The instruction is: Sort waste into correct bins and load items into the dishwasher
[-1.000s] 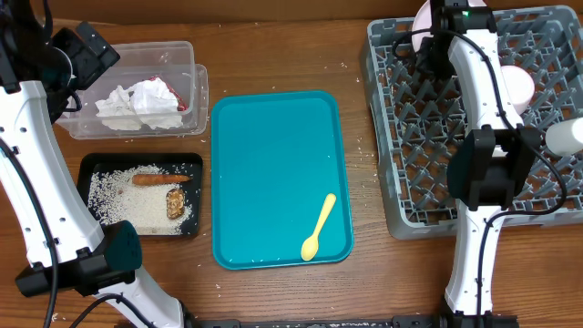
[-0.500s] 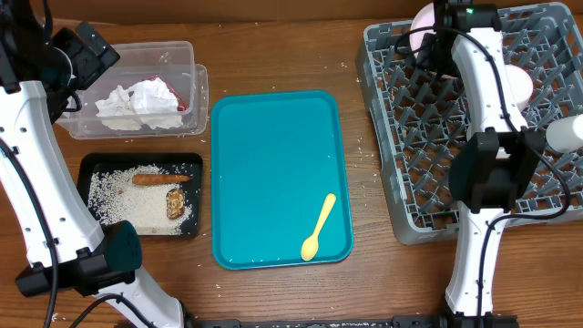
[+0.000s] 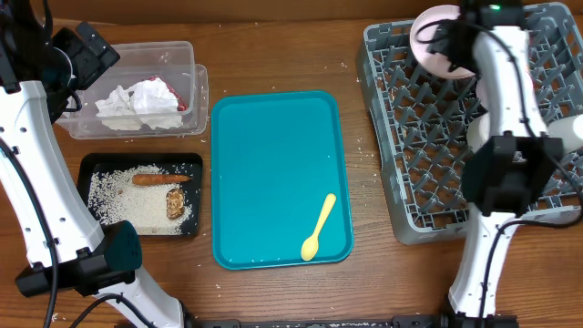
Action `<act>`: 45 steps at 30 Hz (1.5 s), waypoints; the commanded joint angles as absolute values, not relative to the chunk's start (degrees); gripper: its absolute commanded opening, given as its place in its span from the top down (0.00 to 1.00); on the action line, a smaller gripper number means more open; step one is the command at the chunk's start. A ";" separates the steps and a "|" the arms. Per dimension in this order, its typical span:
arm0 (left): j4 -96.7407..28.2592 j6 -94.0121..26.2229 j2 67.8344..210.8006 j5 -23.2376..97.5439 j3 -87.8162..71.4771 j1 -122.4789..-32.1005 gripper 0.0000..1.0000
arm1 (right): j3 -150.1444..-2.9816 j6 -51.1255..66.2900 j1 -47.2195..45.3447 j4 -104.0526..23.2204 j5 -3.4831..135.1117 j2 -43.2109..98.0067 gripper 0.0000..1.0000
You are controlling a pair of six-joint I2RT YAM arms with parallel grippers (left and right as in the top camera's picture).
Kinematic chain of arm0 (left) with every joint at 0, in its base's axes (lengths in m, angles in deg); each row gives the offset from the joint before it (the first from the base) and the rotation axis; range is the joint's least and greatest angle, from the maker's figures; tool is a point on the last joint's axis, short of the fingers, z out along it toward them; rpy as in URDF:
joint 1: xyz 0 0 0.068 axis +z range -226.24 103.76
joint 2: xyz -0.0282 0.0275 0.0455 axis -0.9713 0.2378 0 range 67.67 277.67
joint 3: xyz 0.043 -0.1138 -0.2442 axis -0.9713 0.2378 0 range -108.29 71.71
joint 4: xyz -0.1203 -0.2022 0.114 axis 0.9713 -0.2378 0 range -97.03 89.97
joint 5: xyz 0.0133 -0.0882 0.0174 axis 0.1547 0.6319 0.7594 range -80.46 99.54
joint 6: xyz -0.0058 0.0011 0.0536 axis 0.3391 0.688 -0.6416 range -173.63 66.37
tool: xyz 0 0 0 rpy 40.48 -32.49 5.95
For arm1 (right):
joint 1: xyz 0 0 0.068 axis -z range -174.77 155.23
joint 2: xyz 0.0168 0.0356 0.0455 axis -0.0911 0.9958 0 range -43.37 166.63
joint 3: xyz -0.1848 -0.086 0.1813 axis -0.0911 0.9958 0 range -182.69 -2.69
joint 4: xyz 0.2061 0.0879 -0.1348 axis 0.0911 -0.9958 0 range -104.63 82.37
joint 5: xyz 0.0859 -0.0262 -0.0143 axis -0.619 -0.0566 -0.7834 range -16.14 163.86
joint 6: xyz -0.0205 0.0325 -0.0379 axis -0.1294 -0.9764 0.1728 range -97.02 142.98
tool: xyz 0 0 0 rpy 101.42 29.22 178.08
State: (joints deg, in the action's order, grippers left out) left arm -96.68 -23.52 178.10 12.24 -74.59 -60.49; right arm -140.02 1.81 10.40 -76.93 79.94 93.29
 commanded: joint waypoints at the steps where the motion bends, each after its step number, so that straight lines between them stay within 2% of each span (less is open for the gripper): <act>1: -96.72 -22.76 178.28 11.45 -74.70 -60.89 0.00 | -139.83 -0.61 15.58 -76.40 67.11 90.47 0.32; 6: -96.72 -22.76 178.28 11.45 -74.70 -60.89 0.00 | -139.37 -0.90 18.44 -76.78 64.21 90.53 0.34; 25: -96.72 -22.76 178.28 11.45 -74.70 -60.89 0.00 | -138.69 -2.58 18.37 -75.88 65.15 94.07 0.37; 45: -96.72 -22.76 178.28 11.45 -74.70 -60.89 0.00 | -138.14 -2.36 19.55 -76.62 68.75 94.14 0.36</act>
